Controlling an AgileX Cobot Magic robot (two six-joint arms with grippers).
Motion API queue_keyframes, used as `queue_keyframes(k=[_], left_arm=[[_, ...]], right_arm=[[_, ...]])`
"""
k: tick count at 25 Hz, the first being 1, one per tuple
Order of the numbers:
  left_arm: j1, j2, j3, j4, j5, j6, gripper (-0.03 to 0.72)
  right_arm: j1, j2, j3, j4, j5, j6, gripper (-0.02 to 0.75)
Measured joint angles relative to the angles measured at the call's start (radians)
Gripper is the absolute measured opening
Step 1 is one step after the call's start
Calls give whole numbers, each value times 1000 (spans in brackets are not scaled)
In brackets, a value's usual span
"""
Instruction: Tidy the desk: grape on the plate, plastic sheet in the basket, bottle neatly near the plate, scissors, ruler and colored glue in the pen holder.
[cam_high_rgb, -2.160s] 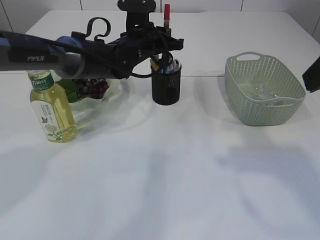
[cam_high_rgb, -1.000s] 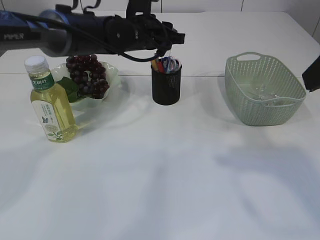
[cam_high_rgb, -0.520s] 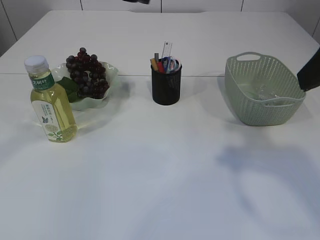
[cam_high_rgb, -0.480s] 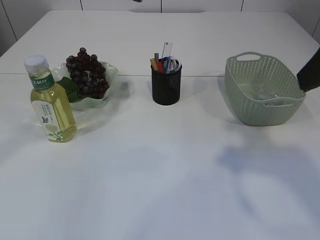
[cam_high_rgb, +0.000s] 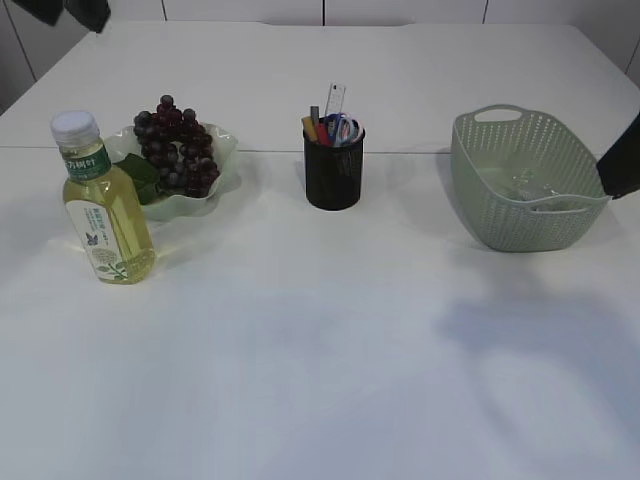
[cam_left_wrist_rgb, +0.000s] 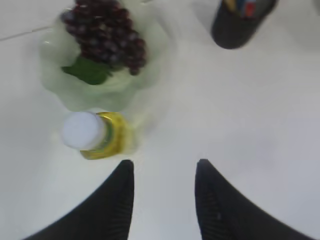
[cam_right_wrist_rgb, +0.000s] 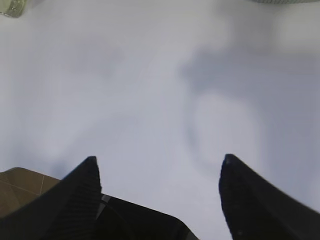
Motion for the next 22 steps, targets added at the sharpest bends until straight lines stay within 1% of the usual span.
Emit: queue_keyframes(k=[2,4,5,9,13,17,22], left_arm=[[0,-24,14,-119,13,58,292],[-2,-59,38,-189,13,85,284],[-7,-79,53,-208,14,89,283],[-23,-170,156,-222,15,96,280],[-51,-306,313,-222,15,120,280],[-84,-528,495,-224,-66,137,280],[-103,-855,711,-227,-178,140,280]], right_arm=[[0,0,0,0,0,-7,575],[0,0,0,0,0,-7,575],[0,0,0,0,0,-7,575],[0,-24,21,0,0,-32,575],[0,-139,101,-2,-9,-58,575],[0,-331,189,-2,-88,-95,575],[0,-566,284,-8,-106,-146,575]])
